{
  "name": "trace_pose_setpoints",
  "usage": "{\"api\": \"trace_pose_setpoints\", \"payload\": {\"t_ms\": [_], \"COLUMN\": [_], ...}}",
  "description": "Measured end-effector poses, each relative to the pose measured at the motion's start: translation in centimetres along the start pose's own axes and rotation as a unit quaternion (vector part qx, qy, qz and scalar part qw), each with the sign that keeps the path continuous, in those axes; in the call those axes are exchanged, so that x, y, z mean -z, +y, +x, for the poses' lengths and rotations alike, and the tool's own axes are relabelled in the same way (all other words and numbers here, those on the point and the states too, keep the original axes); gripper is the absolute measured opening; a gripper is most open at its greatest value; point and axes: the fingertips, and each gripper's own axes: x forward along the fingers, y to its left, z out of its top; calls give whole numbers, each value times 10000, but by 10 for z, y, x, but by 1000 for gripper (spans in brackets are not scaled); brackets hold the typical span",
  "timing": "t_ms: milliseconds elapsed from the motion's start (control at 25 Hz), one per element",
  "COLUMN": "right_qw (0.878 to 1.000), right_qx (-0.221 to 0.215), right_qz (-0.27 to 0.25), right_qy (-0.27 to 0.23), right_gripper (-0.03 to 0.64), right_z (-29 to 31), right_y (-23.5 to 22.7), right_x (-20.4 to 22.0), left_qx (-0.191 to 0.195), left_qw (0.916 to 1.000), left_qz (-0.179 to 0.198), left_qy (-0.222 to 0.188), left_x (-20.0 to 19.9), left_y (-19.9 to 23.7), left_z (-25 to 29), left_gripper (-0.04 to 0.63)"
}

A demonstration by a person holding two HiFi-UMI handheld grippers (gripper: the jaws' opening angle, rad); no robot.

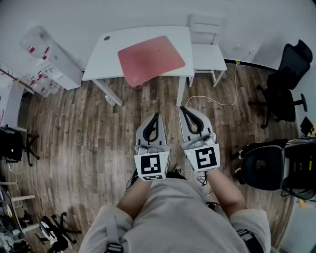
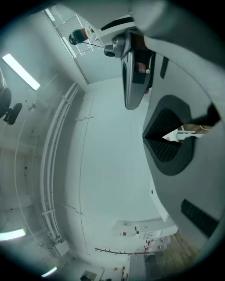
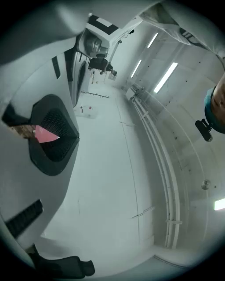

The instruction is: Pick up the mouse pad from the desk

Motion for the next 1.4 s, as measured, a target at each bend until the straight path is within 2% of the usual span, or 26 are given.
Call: {"api": "trace_pose_setpoints", "payload": {"t_ms": [320, 480, 640, 1040, 1400], "right_qw": [9999, 9985, 9960, 9901, 9709], "right_qx": [-20, -177, -339, -593, -974], "right_qz": [-49, -237, -429, -281, -242], "right_qy": [147, 450, 706, 1245, 2173], "right_gripper": [39, 40, 40, 40, 40], "right_z": [22, 42, 74, 167, 212], "right_y": [-3, -4, -11, -1, 12], "right_x": [29, 47, 61, 87, 144], "left_qx": [69, -3, 100, 107, 114], "left_qw": [9993, 9988, 9976, 9953, 9858], "left_qz": [-4, -67, -100, -320, -724], "left_qy": [366, 480, 681, 910, 1509], "left_x": [35, 49, 64, 91, 152], "left_y": [10, 21, 33, 110, 146], "left_z": [25, 51, 82, 136, 164], "left_gripper": [9, 9, 9, 9, 9]}}
